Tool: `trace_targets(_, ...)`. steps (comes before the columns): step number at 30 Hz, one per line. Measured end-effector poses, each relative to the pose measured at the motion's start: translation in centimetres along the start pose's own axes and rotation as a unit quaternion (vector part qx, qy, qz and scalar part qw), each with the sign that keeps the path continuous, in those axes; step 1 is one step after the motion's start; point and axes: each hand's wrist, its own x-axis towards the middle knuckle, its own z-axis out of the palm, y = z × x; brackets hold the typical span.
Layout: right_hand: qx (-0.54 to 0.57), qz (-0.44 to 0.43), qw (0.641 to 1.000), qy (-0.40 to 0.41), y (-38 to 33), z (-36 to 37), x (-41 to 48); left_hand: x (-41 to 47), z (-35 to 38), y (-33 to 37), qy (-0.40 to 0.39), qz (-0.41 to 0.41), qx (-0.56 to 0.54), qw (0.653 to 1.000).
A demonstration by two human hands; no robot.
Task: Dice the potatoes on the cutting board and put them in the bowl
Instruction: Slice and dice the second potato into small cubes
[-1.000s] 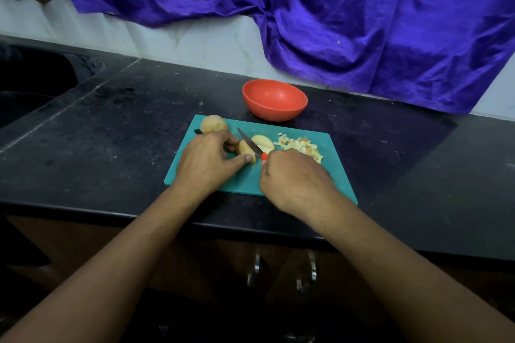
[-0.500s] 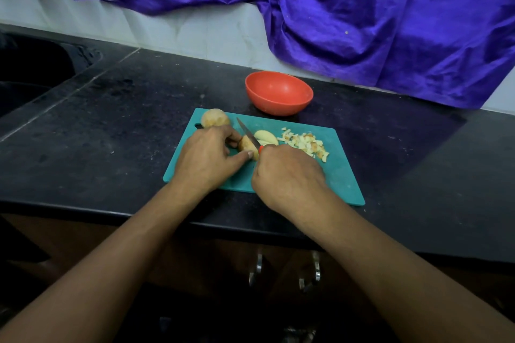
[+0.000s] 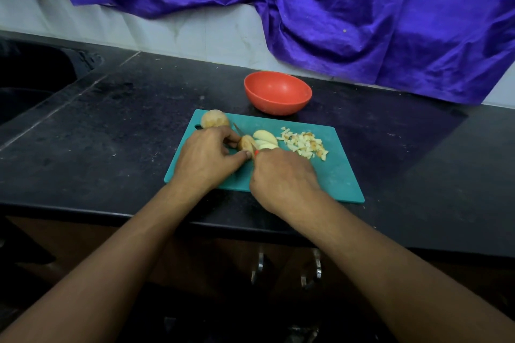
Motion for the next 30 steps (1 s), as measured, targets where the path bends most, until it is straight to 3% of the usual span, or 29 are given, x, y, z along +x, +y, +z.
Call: trace_targets(30,-0.03,-0.034,0.998,-0.041,3.2,0.4,-3.2,-0.2,0.1,0.4,0.011,0.003,0.017,1.0)
